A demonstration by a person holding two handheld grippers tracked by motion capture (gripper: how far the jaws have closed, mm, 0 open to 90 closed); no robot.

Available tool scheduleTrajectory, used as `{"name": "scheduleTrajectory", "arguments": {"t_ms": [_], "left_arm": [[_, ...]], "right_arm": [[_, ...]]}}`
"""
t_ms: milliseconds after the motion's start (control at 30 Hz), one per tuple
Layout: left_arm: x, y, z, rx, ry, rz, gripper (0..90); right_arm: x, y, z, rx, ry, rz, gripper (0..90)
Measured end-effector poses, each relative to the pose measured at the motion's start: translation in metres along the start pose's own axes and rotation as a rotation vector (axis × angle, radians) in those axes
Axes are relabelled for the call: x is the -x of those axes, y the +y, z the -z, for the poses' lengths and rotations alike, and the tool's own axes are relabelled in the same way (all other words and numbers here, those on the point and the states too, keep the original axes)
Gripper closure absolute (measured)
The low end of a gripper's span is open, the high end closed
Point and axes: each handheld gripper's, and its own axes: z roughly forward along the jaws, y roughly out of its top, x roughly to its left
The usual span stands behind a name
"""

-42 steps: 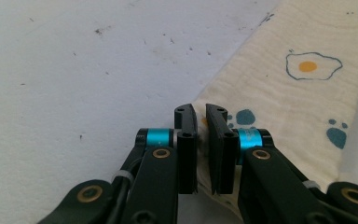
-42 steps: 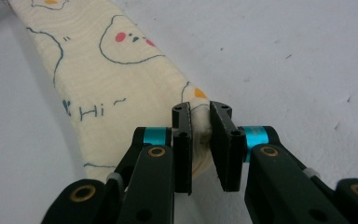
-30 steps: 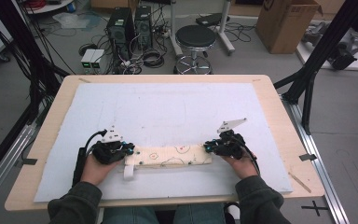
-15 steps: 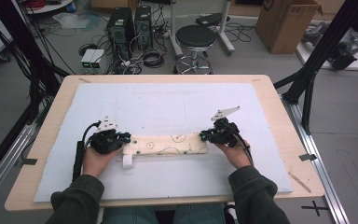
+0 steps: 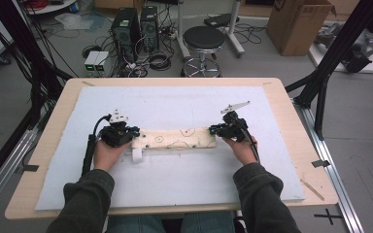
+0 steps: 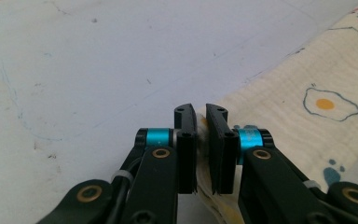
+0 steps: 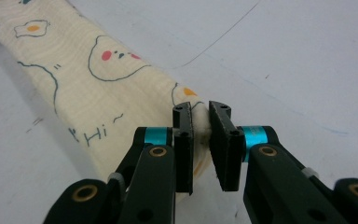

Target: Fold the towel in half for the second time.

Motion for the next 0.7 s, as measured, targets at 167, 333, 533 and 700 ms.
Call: {"name": "scheduleTrajectory", "arguments": {"t_ms": [167, 333, 533, 700], "left_arm": [[-0.002, 0.001, -0.008, 0.001, 0.021, -0.006, 76.9], [-0.007, 0.003, 0.002, 0.04, 0.039, 0.027, 66.2], [-0.005, 0.006, 0.016, 0.087, 0.001, 0.025, 58.3], [-0.002, 0.007, 0.021, 0.083, -0.028, 0.015, 55.8]], "right_arm": [[0.004, 0.0, -0.008, -0.018, -0.018, -0.02, 75.1], [0.008, -0.002, -0.002, 0.017, -0.009, -0.047, 65.6], [0.008, -0.001, 0.011, 0.08, 0.014, -0.063, 56.6], [0.004, 0.0, 0.018, 0.094, 0.017, -0.06, 51.5]]}}
